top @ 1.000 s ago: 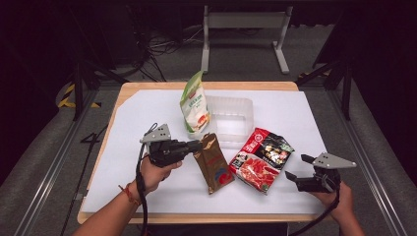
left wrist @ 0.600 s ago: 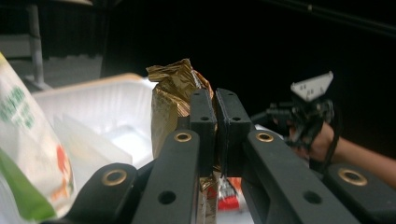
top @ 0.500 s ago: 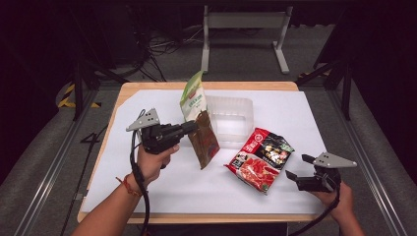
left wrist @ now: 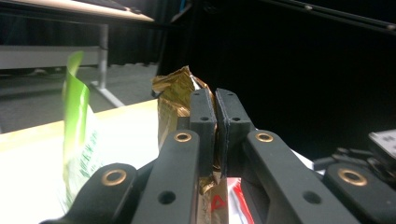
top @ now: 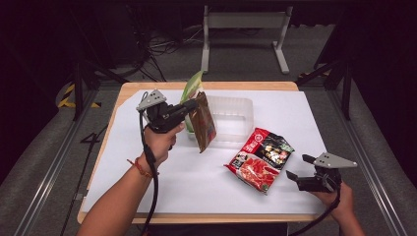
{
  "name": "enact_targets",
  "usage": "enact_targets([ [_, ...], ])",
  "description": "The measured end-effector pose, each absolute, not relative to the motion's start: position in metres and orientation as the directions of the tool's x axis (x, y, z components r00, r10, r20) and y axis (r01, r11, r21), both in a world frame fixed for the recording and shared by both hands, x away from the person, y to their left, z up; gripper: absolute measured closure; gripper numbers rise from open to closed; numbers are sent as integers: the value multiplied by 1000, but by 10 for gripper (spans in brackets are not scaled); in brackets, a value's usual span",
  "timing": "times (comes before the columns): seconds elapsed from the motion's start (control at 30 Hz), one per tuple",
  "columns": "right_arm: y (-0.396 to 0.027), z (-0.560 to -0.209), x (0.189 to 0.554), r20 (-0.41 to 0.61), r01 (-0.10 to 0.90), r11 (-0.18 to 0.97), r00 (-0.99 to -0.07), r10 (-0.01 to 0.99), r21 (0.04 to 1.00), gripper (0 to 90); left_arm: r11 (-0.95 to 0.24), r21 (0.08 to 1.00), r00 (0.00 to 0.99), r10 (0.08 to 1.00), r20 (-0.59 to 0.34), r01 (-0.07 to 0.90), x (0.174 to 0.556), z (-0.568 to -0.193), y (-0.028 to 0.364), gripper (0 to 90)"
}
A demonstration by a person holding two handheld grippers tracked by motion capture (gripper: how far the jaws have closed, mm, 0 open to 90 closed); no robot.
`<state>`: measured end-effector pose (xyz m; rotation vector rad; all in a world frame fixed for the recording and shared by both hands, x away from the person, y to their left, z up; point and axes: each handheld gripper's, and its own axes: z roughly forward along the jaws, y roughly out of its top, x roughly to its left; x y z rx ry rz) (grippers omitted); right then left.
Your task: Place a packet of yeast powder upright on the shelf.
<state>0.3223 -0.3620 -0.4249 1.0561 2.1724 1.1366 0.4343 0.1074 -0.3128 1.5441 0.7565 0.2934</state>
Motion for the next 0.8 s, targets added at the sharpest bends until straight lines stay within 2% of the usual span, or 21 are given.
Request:
enact_targets([
  [0.17, -364, -425, 323, -44, 420, 354, -591, 806, 836, 135, 44, 963, 730, 644, -231, 266, 439, -304, 97, 868],
  [0.27, -363, -425, 322, -51, 416, 361, -595, 802, 835, 135, 7, 970, 702, 689, -180, 241, 443, -302, 89, 868],
  [0.47, -363, -426, 320, -54, 413, 364, -598, 800, 835, 133, 11, 961, 673, 711, -201, 275, 460, -309, 76, 867],
  [0.53, -364, -425, 319, -53, 412, 360, -593, 803, 837, 133, -19, 967, 650, 744, -157, 255, 464, -310, 69, 867],
  [0.73, -365, -425, 318, -55, 408, 360, -595, 802, 839, 133, -13, 967, 611, 777, -150, 253, 478, -311, 61, 867],
  [0.8, -364, -425, 318, -55, 410, 361, -595, 802, 838, 133, -37, 974, 598, 794, -107, 225, 483, -311, 54, 866],
])
